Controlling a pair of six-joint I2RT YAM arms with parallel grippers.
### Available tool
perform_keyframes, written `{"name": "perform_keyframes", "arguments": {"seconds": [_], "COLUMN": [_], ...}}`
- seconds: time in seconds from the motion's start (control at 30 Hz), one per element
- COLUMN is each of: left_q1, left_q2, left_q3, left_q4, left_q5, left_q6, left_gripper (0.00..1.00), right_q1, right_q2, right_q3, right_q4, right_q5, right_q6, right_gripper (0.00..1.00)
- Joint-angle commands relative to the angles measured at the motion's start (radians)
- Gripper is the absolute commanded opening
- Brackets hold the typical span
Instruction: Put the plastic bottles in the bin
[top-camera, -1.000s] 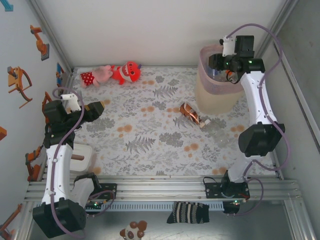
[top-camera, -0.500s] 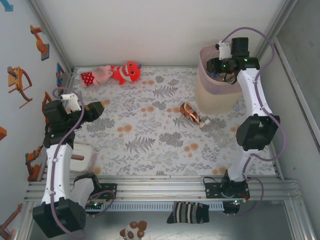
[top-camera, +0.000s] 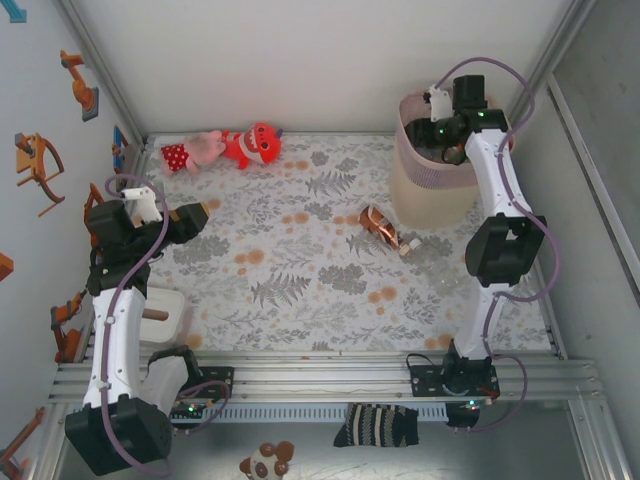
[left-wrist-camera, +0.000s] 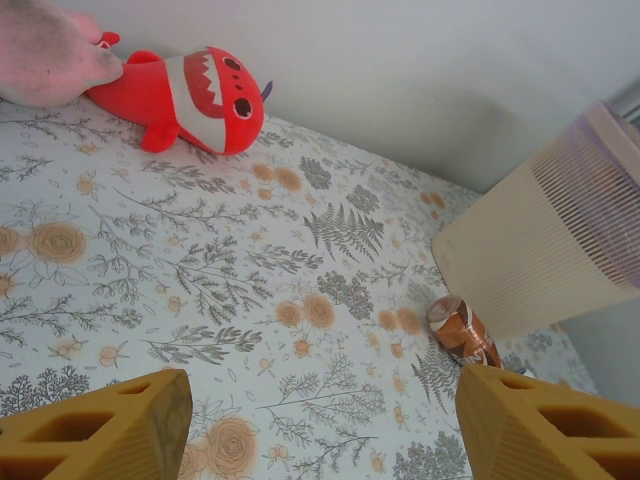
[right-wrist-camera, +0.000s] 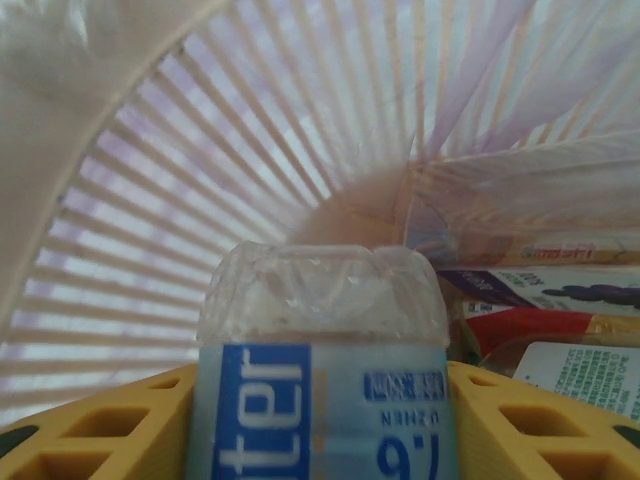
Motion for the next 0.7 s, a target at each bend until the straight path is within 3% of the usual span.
{"name": "perform_keyframes", "arguments": {"seconds": [0.0,0.4,0.67], "left_q1": [0.008,0.008,0.008], "left_q2": [0.000,-0.003,-0.003], "left_q3": [0.010,0.009,0.009], "left_q4": [0.003,0.009,0.006], "left_q5": [0.024,0.023,0.025], "left_q6": [0.005,0.002,0.003], "left_gripper": [0.70,0.70,0.70], "right_q1": [0.009,0.014,0.060], "right_q2": [-0.041,-0.227,-0.375], "right_q3": [0.014,0.029,-0.095], "right_q4": [-0.085,-0.085,-0.098], "right_q5": [0.002,0.046,0.094], "right_q6": [0.027,0.049,0.014], "right_gripper": [0.61,0.65,0.62]}}
